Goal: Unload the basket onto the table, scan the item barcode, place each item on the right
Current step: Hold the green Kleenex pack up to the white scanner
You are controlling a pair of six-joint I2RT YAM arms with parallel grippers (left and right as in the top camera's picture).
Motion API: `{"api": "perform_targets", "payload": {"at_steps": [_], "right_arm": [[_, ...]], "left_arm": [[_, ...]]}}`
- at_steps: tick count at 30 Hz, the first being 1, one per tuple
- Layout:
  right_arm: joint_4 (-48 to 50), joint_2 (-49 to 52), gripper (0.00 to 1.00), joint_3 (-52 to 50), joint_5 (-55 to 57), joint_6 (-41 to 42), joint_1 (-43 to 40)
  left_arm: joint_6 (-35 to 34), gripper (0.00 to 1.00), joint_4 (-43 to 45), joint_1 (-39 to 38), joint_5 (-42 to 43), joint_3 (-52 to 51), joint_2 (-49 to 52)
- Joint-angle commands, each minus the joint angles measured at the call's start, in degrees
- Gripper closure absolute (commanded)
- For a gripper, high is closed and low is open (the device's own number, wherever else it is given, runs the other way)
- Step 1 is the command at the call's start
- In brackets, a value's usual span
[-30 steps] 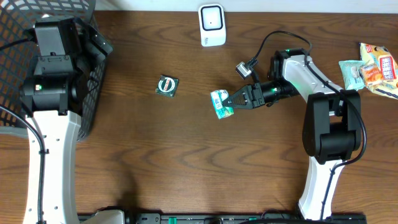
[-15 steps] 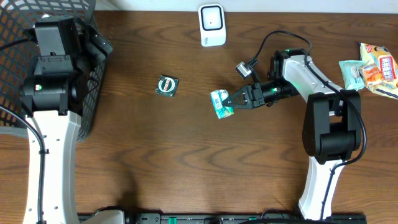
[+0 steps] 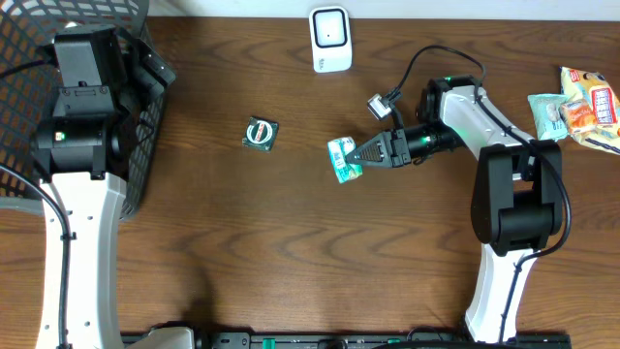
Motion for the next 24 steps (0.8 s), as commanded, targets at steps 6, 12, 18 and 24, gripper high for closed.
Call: {"api": "perform_targets", "payload": {"at_steps": [6, 12, 18, 24], "right_arm": [[27.93, 0.52, 0.99, 0.76, 20.61, 45.88, 2.60], [30.14, 0.52, 0.99, 9.16, 48.41, 56.06, 5.42], [30.21, 0.52, 0.99, 20.92, 77.50, 54.55, 10.40], [44.50, 0.59, 0.99, 24.09, 96.59, 45.86, 14.88]], "left_arm": [[-0.66, 0.02, -0.20, 0.24, -0.13, 0.11, -0.31], [-0.68, 0.02, -0.20, 0.24, -0.13, 0.11, -0.31], [-0.68, 0.02, -0.20, 0.24, -0.13, 0.11, -0.31], [-0.68, 0.02, -0.20, 0.24, -0.13, 0.11, -0.31]]}}
